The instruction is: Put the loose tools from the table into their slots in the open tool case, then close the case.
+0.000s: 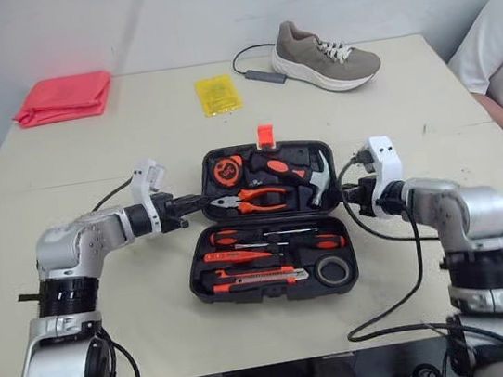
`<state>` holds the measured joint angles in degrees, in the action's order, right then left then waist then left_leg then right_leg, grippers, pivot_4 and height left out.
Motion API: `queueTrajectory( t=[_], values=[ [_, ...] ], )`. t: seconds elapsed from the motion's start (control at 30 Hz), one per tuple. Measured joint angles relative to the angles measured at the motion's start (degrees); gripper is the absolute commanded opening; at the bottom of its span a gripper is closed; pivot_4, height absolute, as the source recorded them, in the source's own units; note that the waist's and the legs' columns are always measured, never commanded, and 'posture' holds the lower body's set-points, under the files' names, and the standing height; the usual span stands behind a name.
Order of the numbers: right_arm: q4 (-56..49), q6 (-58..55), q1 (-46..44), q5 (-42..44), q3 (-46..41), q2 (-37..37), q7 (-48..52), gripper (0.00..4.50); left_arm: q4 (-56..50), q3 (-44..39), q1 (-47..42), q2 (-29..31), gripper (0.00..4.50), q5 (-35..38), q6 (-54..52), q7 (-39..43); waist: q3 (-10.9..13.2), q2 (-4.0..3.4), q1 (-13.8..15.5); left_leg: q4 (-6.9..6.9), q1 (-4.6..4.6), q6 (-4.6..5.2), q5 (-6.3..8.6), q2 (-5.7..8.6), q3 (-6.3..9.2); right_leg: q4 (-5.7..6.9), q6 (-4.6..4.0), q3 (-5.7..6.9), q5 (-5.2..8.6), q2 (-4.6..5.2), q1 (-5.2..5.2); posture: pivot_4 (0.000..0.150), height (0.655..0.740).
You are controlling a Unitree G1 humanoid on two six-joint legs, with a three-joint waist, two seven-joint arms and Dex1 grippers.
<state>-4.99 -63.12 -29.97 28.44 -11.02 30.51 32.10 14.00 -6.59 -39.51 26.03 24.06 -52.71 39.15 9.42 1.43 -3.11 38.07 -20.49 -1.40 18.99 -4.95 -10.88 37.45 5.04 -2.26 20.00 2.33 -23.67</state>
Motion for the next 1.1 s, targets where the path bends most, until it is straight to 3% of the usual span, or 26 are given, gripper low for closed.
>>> queueTrajectory(
  t=[0.3, 0.47, 0.63, 0.77, 0.87, 0.9, 0.97, 1.0, 1.07, 1.1],
  values=[
    [-4.29, 33.41, 9.99, -12.08, 5.65, 2.15, 2.40, 0.00, -1.16, -2.37, 9.01, -3.63, 0.01, -1.13, 30.05, 6.29, 0.11, -0.07, -0.08, -0.03, -0.04, 0.00, -0.02, 0.00, -0.50, -0.05, 0.01, -0.02, 0.00, -0.02, -0.05, 0.150, 0.7400],
    [3.15, 59.01, 13.41, -21.75, 8.73, 2.50, 0.93, 0.00, 1.39, -1.64, 11.24, -5.29, 0.01, -4.84, 46.37, 7.58, 0.17, -0.02, -0.06, -0.03, -0.04, 0.05, -0.05, 0.03, -0.53, -0.06, 0.03, -0.04, -0.01, -0.02, -0.04, 0.150, 0.7400],
    [13.04, 86.75, 17.13, -33.48, 11.02, 5.21, -6.58, 0.00, 4.90, 0.82, 14.33, -4.36, 0.01, -13.14, 69.90, 7.77, 0.16, -0.02, 0.00, -0.10, 0.17, 0.06, -0.05, 0.04, -0.56, -0.13, 0.03, -0.11, -0.01, 0.07, 0.13, 0.150, 0.7400],
    [16.83, 98.33, 19.68, -40.53, 11.29, 7.03, -13.32, 0.00, 4.54, 1.52, 17.39, -3.68, 0.01, -15.21, 77.51, 7.04, 0.16, -0.03, -0.02, -0.09, 0.26, 0.07, -0.05, 0.03, -0.58, -0.10, 0.04, -0.23, -0.02, 0.14, 0.21, 0.150, 0.7400],
    [16.60, 103.16, 22.61, -43.89, 11.10, 7.80, -17.63, 0.00, 2.41, 2.12, 20.49, -1.21, 1.05, -15.29, 81.18, 8.02, 0.15, -0.04, -0.20, -0.15, 0.35, 0.04, -0.03, -0.13, -0.63, -0.08, 0.03, -0.34, -0.01, 0.15, 0.19, 0.150, 0.7400],
    [16.24, 103.76, 23.71, -44.22, 10.67, 8.23, -18.14, 0.84, 2.00, 2.19, 21.55, 0.02, 1.50, -15.30, 82.19, 8.60, 0.14, -0.05, -0.25, -0.15, 0.36, 0.03, -0.03, -0.15, -0.69, -0.07, 0.03, -0.35, -0.01, 0.12, 0.19, 0.150, 0.7400],
    [15.81, 103.93, 26.44, -45.58, 10.09, 10.74, -17.94, 1.51, 1.91, 2.06, 23.60, 2.60, 2.25, -15.42, 83.96, 8.99, 0.15, -0.04, -0.13, -0.14, 0.36, 0.03, -0.03, -0.33, -0.70, -0.09, 0.01, -0.40, -0.01, 0.14, 0.20, 0.150, 0.7400],
    [15.63, 103.91, 28.02, -46.01, 9.46, 11.52, -17.88, 2.13, 1.92, 1.70, 24.72, 3.85, 2.82, -15.48, 84.45, 9.02, 0.15, -0.03, -0.10, -0.14, 0.35, 0.03, -0.03, -0.38, -0.70, -0.10, 0.01, -0.46, 0.00, 0.15, 0.21, 0.150, 0.7400],
    [13.77, 103.93, 32.55, -46.54, 7.42, 13.06, -17.83, 2.97, 1.92, 0.19, 27.19, 6.76, 2.86, -15.16, 83.50, 9.03, 0.15, -0.03, -0.20, -0.17, 0.36, 0.02, -0.02, -0.41, -0.71, -0.10, -0.01, -0.55, 0.01, 0.13, 0.17, 0.150, 0.7400],
    [12.89, 104.04, 34.68, -46.54, 6.31, 13.90, -17.73, 2.97, 1.92, -0.89, 28.24, 8.01, 2.86, -14.64, 82.09, 8.93, 0.15, -0.03, -0.28, -0.18, 0.36, 0.02, -0.02, -0.42, -0.71, -0.10, -0.02, -0.62, 0.02, 0.12, 0.17, 0.150, 0.7400]
  ],
)
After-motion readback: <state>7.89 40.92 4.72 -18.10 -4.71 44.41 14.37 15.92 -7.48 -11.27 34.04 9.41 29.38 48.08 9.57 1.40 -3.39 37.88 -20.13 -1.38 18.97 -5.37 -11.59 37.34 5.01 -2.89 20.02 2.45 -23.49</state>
